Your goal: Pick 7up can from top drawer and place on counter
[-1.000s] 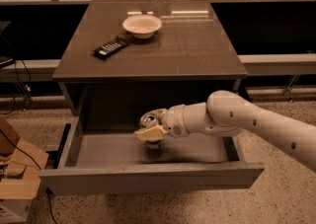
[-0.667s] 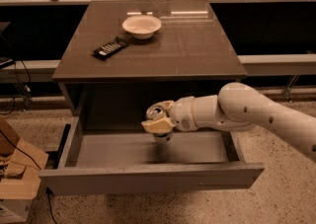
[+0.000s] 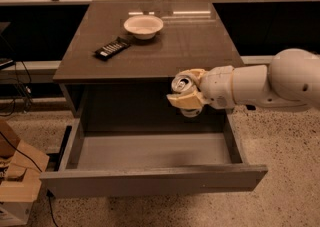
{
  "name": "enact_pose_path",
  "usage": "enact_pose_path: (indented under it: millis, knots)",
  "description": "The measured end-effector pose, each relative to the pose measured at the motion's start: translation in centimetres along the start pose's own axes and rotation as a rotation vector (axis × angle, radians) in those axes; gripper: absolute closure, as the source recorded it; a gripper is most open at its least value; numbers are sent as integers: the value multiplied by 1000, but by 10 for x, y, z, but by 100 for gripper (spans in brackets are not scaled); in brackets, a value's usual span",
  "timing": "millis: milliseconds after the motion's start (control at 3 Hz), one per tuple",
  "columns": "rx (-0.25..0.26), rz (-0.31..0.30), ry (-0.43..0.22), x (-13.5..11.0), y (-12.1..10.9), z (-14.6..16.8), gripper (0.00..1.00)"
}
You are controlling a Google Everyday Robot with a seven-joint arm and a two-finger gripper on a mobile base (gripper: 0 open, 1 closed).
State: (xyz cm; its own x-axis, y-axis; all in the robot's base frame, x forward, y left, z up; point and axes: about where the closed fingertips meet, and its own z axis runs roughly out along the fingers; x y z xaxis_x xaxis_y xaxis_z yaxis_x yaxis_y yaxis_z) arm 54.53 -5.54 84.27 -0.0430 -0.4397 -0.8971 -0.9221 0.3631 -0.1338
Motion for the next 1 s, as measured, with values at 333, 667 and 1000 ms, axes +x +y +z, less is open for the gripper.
enact_pose_path:
  millis: [333, 667, 1000]
  knots:
    - [82, -85, 51, -34, -41, -45, 100]
    - [114, -113, 140, -50, -95, -43, 100]
    - [121, -98, 166, -61, -141, -27, 100]
